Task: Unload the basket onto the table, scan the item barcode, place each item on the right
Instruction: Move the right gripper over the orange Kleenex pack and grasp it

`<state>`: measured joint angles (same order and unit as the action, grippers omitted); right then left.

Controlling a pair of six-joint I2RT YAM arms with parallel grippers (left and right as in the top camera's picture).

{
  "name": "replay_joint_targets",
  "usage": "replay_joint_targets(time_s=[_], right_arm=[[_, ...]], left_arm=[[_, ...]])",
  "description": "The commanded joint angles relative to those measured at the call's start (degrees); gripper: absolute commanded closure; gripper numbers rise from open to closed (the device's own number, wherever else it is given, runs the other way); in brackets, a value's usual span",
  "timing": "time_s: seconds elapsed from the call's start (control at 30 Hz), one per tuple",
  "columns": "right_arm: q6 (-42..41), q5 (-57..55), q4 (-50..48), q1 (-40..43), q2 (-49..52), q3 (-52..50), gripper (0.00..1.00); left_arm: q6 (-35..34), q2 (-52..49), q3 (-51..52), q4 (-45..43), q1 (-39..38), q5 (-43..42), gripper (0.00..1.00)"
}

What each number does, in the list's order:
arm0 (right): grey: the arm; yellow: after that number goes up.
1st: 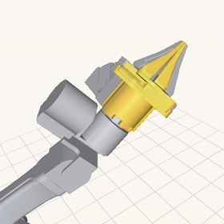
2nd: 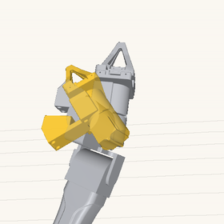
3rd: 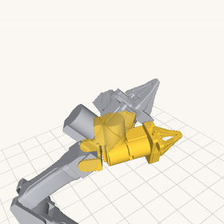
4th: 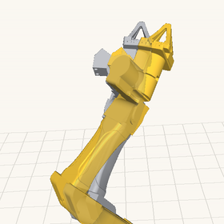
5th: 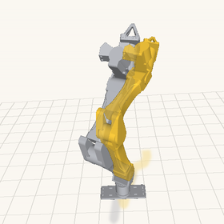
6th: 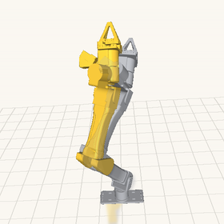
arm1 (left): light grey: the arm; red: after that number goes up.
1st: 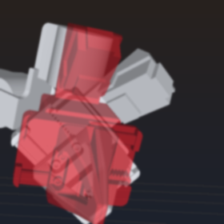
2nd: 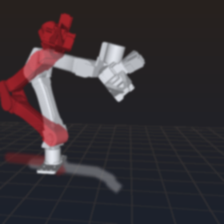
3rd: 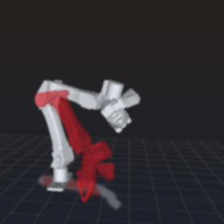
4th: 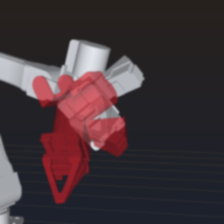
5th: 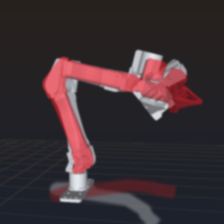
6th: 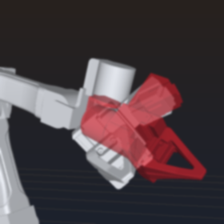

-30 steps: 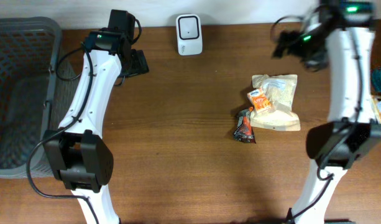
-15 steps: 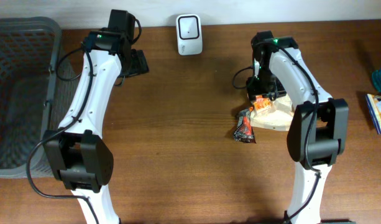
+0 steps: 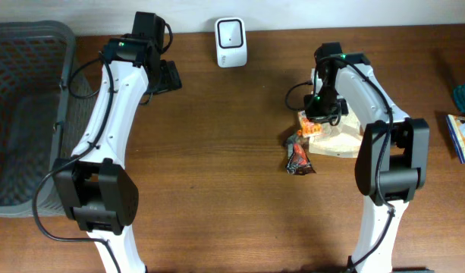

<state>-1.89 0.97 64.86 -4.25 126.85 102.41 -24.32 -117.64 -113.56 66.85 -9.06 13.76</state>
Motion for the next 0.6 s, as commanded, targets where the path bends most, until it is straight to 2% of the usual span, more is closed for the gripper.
replay_joint_targets(time_s=[0.0, 0.13, 0.3, 0.43, 0.47, 0.5, 0.53, 0.57], right_arm=[[-3.3, 2.29, 1.27, 0.22, -0.07, 0.35, 0.96], [-4.42, 7.04, 5.97, 0.48, -0.61, 5.27, 0.96], [-4.31, 20.52, 8.96, 3.34, -2.45, 12.39, 0.96], [-3.45, 17.11, 9.9, 3.91, -2.14, 12.61, 0.95], [-3.45, 16.0, 10.19, 3.61, -1.95, 12.0, 0.82], [-3.45, 14.99, 10.19, 3.28, -1.62, 11.37, 0.55], [-3.45, 13.03, 10.01, 2.64, -1.07, 10.34, 0.35], [-3.48, 10.4, 9.49, 1.97, -0.52, 9.03, 0.27]], left_arm=[[-0.72, -0.9, 0.07, 0.11, -0.26, 0.2, 0.01], [-0.72, -0.9, 0.07, 0.09, -0.26, 0.2, 0.01], [-0.72, -0.9, 0.07, 0.09, -0.26, 0.2, 0.01], [-0.72, -0.9, 0.07, 0.09, -0.26, 0.22, 0.01], [-0.72, -0.9, 0.07, 0.09, -0.26, 0.2, 0.01], [-0.72, -0.9, 0.07, 0.09, -0.26, 0.2, 0.01], [-0.72, -0.9, 0.07, 0.11, -0.28, 0.2, 0.01], [-0.72, -0.9, 0.07, 0.11, -0.26, 0.2, 0.01]])
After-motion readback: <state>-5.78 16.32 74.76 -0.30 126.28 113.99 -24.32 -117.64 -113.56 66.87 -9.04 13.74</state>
